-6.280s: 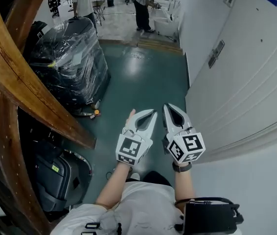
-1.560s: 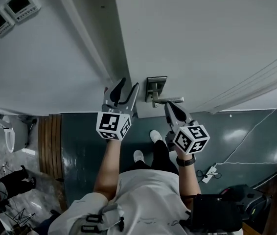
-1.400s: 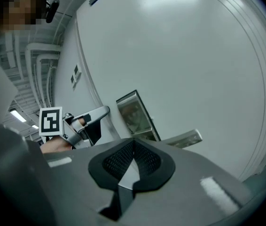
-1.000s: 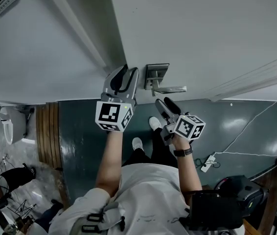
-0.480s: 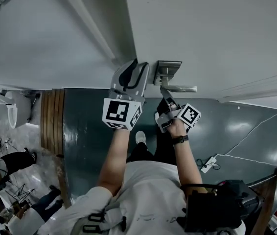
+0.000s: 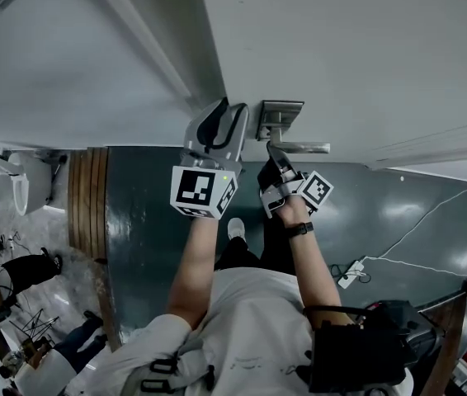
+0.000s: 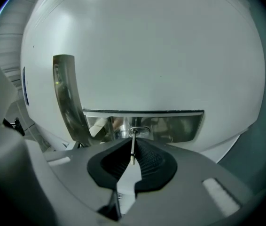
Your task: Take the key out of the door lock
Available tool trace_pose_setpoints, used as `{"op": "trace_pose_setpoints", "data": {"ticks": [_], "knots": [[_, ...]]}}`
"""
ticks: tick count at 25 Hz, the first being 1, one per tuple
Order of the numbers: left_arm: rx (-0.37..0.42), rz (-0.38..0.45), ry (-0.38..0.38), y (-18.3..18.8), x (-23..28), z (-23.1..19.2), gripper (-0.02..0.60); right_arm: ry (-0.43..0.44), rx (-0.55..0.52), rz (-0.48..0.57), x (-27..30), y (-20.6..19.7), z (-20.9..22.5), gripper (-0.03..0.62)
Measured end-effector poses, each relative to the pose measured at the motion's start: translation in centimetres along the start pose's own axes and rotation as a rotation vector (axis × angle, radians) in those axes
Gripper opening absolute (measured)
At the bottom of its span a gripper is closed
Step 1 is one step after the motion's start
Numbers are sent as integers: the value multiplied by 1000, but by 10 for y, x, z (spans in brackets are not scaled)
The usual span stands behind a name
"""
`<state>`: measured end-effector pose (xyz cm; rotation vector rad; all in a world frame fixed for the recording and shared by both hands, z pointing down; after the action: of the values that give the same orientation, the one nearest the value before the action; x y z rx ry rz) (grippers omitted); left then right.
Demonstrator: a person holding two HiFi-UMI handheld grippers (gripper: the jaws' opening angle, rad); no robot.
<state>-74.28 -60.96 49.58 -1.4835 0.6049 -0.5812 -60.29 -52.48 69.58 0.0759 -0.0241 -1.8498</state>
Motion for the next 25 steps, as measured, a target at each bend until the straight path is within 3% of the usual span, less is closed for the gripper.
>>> {"op": "trace_pose_setpoints", "data": {"ticks": [6,9,11,15,20,25], "knots": [[-9,-13,18,-2,2,1,124,-2,48,-1,-25,-16,3,25],[-10,-12,20,2,1,1,124,-69,102,12,-62,-34,18,25],[-9,-16,29,0,0,0,124,-113,83,3,-82,-38,24,25],[-2,-34,29,-9,-10,4,104,-169,-74,3,-104,-26,3,25],[-13,-38,-48,-13,-45,28,103,-171,-339,66,-132,-13,-62,25],[-4,-28,-79,-8,-76,55,35,-167,-617,85,-145,-12,-131,25]]}}
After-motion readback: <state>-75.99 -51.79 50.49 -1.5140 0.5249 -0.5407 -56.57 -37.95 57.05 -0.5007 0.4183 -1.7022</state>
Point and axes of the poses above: the fingertips, and each gripper's own axes: x forward along the fingers, z to its right, y out of its top, the point moved 6 cm from there along -x, backward along the fingers, and after that the axes turned 6 degrees about x, right-handed, at the moved point
